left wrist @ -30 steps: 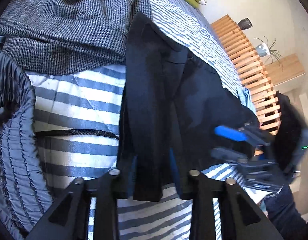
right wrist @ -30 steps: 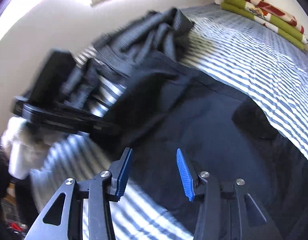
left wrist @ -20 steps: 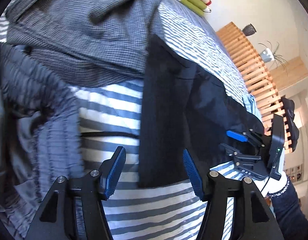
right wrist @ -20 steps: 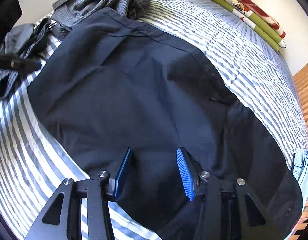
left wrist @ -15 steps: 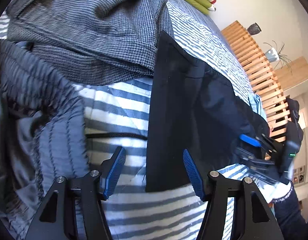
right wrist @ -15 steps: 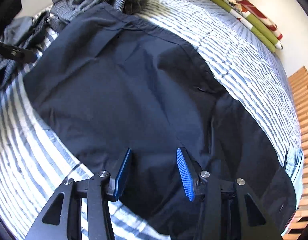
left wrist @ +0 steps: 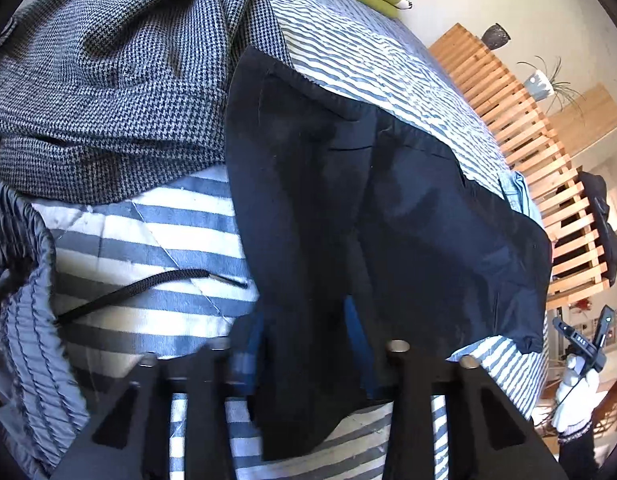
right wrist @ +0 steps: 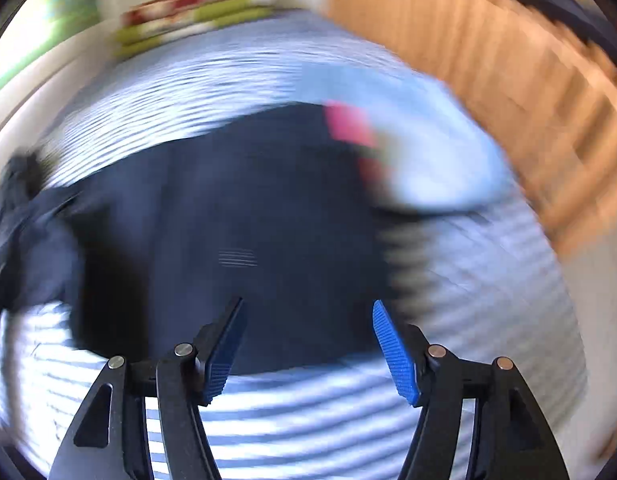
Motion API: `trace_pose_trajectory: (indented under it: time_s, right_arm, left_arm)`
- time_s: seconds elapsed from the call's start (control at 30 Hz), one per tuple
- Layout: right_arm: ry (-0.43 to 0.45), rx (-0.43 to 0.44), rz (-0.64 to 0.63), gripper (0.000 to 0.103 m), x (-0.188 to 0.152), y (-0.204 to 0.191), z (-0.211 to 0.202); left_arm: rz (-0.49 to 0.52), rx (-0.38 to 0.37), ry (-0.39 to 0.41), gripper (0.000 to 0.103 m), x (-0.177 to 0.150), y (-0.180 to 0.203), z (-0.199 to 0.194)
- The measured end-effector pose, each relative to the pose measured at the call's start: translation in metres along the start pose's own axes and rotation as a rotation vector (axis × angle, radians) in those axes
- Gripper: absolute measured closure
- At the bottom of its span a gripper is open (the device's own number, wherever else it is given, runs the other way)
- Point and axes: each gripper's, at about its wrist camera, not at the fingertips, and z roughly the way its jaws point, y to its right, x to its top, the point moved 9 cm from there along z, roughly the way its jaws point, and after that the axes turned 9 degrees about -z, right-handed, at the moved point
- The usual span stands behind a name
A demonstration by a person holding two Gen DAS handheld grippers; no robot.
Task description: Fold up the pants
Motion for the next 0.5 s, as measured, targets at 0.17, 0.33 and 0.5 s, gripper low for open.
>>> trace_pose_trajectory:
  time_s: [0.17, 0.33, 0.5]
  right_arm:
    - [-0.072, 0.089, 0.179, 0.041, -0.025, 0.053, 0.028]
    - [-0.093, 0.277, 0.274, 0.039, -0.032, 0.037, 0.056]
    - [-0.066, 0.266, 0.333, 0.082, -0.017, 0.028, 0.061]
  left_arm:
    - [-0.006, 0.002, 0.003, 0.095, 0.0, 0.013, -0.003]
    - [-0.018, 0.014, 0.012, 0.099, 0.008, 0.019, -0.005]
    - [-0.046, -0.01, 0.038, 0.101, 0.013, 0.034, -0.01]
